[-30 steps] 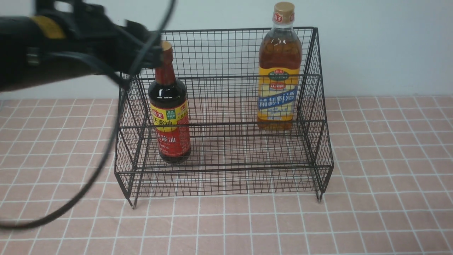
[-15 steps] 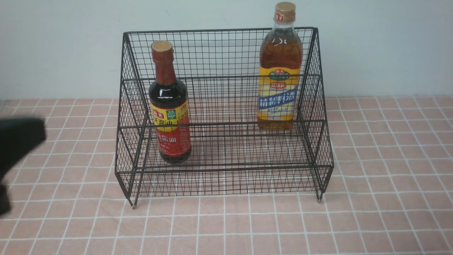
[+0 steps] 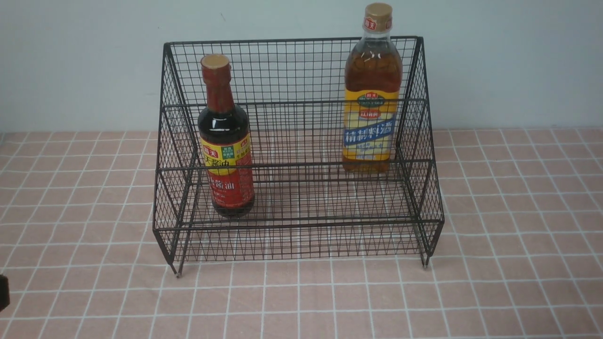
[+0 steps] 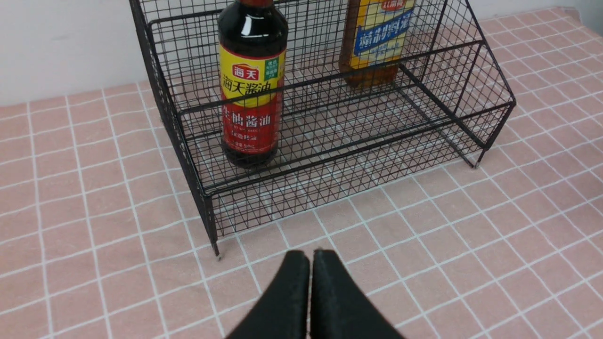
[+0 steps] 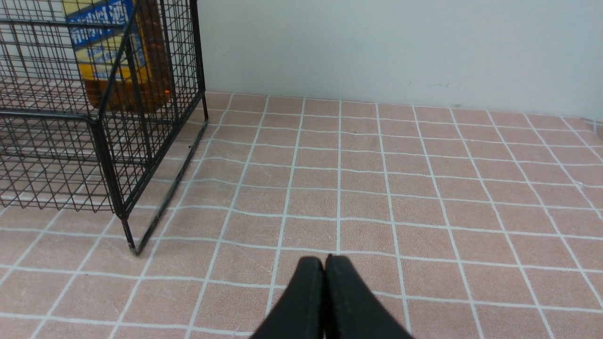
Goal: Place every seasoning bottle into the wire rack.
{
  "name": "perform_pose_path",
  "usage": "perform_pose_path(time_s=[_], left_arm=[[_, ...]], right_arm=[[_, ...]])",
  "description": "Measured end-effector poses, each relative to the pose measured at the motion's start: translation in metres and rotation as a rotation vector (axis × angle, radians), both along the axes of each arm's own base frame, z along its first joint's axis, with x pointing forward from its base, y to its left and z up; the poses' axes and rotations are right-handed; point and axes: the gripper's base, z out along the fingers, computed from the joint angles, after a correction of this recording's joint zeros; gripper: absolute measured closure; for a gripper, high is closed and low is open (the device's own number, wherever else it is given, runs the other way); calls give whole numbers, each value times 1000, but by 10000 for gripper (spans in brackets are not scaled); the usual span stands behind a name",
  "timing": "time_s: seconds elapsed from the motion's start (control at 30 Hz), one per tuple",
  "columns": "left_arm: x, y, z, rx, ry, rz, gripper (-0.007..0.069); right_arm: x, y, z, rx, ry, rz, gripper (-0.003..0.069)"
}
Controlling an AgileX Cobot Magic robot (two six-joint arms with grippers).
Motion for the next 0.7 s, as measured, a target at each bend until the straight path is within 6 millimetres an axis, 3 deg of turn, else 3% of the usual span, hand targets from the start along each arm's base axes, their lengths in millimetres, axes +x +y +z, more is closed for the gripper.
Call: perform_pose_path(time_s=[0.23,0.33,0.47,0.6,0.63,0.7], left_arm=[[7,2,-4,29,-60,30,631],[9,4,-20,24,-160,59,631],[9,7,-52,17,-216,117,631],[11,12,-109,44,-253,224,631],[11,13,-112,43,-252,229,631],[12,14,-139,60,-249,262,631]], right_arm=[[0,0,0,0,0,0,673],[0,0,0,0,0,0,673],[0,0,0,0,0,0,673],[0,0,0,0,0,0,673],[0,0,0,0,0,0,673],[0,0,0,0,0,0,673]])
